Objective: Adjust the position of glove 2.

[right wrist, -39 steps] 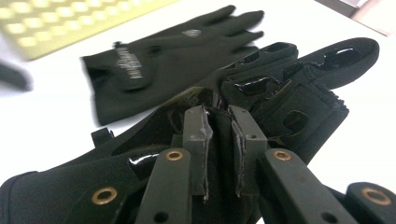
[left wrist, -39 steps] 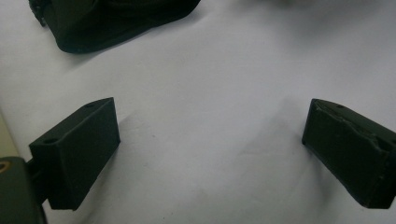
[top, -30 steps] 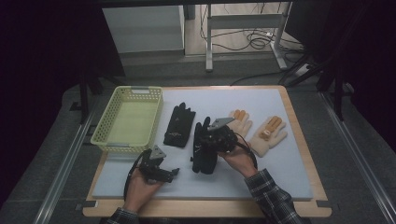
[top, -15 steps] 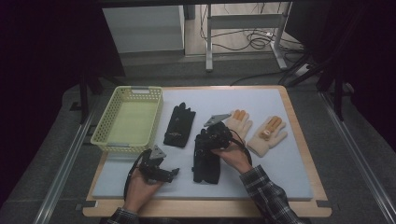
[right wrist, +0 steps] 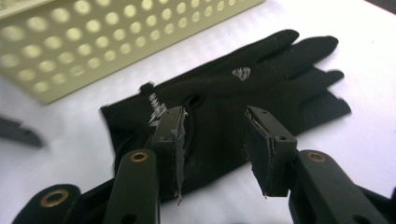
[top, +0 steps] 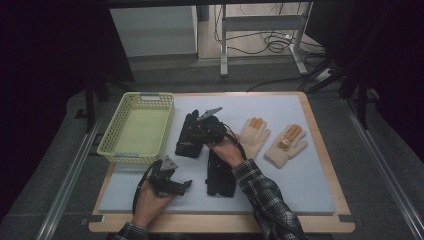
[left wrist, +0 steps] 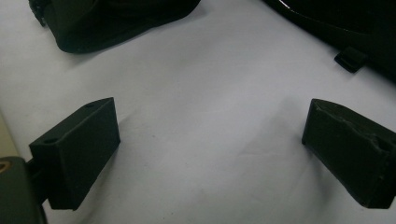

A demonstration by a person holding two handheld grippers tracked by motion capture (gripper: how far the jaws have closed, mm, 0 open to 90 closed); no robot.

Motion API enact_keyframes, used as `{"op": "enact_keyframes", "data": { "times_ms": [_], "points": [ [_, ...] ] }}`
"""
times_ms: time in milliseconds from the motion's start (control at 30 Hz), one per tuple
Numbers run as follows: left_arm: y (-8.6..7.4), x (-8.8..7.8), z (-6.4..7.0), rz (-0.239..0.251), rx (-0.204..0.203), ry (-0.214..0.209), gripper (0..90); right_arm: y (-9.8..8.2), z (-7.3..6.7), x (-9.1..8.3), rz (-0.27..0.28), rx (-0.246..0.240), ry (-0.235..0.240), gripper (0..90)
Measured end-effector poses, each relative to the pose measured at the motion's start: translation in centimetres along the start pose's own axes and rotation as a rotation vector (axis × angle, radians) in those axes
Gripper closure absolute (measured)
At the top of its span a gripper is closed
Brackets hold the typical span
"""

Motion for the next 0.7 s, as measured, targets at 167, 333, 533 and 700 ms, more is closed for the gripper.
{"op": "enact_keyframes", "data": {
  "times_ms": [167, 333, 533, 700],
  "points": [
    [0.0, 0.0, 0.0, 0.002, -0.001, -0.001, 4.1, 0.6, 0.2, 2.1, -0.017, -0.005, -0.032, 49.9],
    [0.0, 0.0, 0.0, 0.002, -0.002, -0.001, 4.1, 0.5, 0.8, 3.9, -0.047, -0.005, -0.057, 46.0],
    [0.0, 0.0, 0.0, 0.002, -0.002, -0.001, 4.1, 0.4, 0.6, 4.9, -0.062, -0.012, -0.056, 68.4],
    [0.0, 0.0, 0.0, 0.001, -0.001, 0.000, 4.1, 0.4, 0.2, 5.1, -0.070, -0.019, -0.050, 86.3]
  ]
}}
Point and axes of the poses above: each handheld gripper's, and its own axes: x roughly forward along the jaws, y roughly out of its top, z roughly to its right, the point moved 5 cm from there along x, roughly forward along the jaws, and after that the axes turned 12 degrees about x, right-handed, at the moved point
